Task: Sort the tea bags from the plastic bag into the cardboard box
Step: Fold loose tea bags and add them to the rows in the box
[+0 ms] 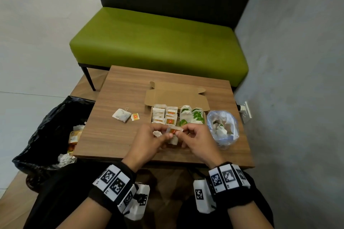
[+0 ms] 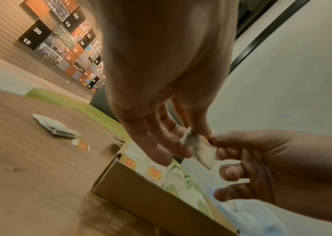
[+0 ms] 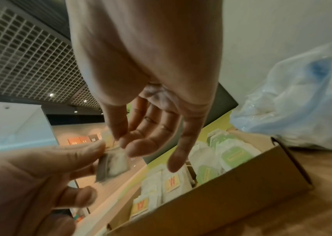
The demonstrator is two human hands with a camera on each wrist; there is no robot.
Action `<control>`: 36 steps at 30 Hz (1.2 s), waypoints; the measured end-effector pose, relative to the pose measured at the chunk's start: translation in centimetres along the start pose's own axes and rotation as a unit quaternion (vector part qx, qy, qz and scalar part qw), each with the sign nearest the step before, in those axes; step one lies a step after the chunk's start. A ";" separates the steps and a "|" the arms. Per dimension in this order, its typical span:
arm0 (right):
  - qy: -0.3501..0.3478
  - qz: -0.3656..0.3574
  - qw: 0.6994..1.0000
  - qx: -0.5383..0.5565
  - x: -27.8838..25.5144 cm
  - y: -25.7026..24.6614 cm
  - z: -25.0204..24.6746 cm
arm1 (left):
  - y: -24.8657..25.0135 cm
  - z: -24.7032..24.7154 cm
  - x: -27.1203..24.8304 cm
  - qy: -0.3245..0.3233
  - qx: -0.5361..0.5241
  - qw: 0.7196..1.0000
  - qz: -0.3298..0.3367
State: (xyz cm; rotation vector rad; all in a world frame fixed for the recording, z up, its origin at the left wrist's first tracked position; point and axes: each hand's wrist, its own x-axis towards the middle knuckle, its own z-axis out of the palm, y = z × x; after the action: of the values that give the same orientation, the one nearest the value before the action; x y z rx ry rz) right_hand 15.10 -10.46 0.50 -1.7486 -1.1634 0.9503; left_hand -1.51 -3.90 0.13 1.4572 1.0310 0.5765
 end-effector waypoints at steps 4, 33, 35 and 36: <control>0.040 0.036 0.998 -0.039 3.3 0.7 0.0 | -1.2 -2.1 1.8 0.115 0.041 0.993 0.006; 0.120 0.057 0.976 -0.172 6.2 1.7 1.3 | -6.3 -10.0 8.4 0.189 0.302 0.919 -0.168; 0.125 0.036 0.974 -0.186 5.4 1.0 1.2 | -5.8 -9.9 8.0 0.192 0.290 0.925 -0.153; 0.130 0.020 0.974 -0.187 5.0 0.6 1.2 | -5.3 -9.9 7.6 0.192 0.273 0.932 -0.142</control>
State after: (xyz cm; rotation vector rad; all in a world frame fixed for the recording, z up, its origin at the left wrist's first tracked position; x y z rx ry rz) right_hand 15.66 -5.64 -1.22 -2.1271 -1.1908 0.5224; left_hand -7.49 7.27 -4.86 1.6596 1.7855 0.3818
